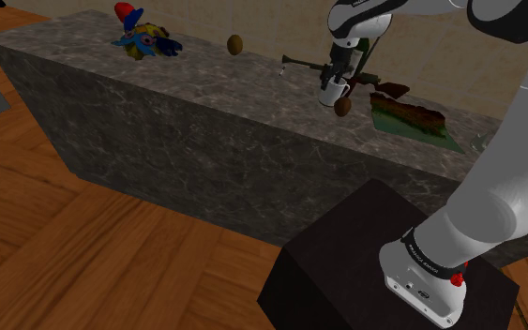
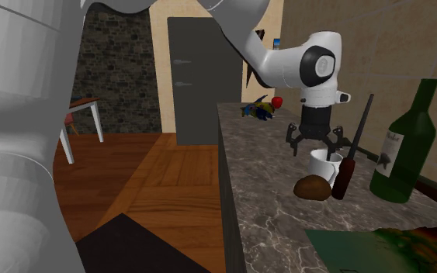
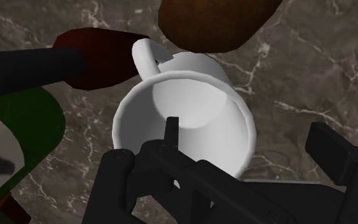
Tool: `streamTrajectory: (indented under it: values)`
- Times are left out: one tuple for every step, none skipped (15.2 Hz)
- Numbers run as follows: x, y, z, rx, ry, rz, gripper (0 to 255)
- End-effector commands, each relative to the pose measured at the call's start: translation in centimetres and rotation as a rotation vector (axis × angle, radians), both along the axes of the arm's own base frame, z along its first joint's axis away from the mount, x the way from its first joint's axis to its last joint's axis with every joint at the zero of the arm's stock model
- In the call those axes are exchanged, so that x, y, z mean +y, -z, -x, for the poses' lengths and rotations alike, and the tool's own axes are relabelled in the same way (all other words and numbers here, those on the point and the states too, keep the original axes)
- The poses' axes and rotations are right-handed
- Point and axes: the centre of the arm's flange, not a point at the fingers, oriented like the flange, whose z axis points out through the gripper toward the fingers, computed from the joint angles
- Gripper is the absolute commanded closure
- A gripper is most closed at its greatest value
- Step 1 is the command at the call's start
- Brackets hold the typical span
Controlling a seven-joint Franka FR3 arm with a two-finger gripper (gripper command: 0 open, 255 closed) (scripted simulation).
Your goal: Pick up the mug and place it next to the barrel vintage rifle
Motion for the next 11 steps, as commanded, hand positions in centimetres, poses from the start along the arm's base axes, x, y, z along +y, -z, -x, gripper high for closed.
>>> streamTrajectory:
  values:
    - [0.2, -2.2, 0.1, 0.0, 0.0, 0.0, 0]
    - [0.3, -3.5, 0.1, 0.0, 0.0, 0.0, 0]
    - [0.3, -4.5, 0.1, 0.0, 0.0, 0.0, 0]
    - [0.3, -4.5, 0.1, 0.0, 0.0, 0.0, 0]
    - [0.3, -4.5, 0.1, 0.0, 0.0, 0.0, 0]
    - [0.3, -4.5, 0.1, 0.0, 0.0, 0.0, 0]
    - [0.3, -4.5, 0.1, 0.0, 0.0, 0.0, 0]
    - [0.3, -4.5, 0.1, 0.0, 0.0, 0.0, 0]
    - [0.3, -4.5, 0.1, 0.0, 0.0, 0.0, 0]
    - [0.3, -4.5, 0.1, 0.0, 0.0, 0.0, 0]
    - [0.3, -4.5, 0.1, 0.0, 0.0, 0.0, 0]
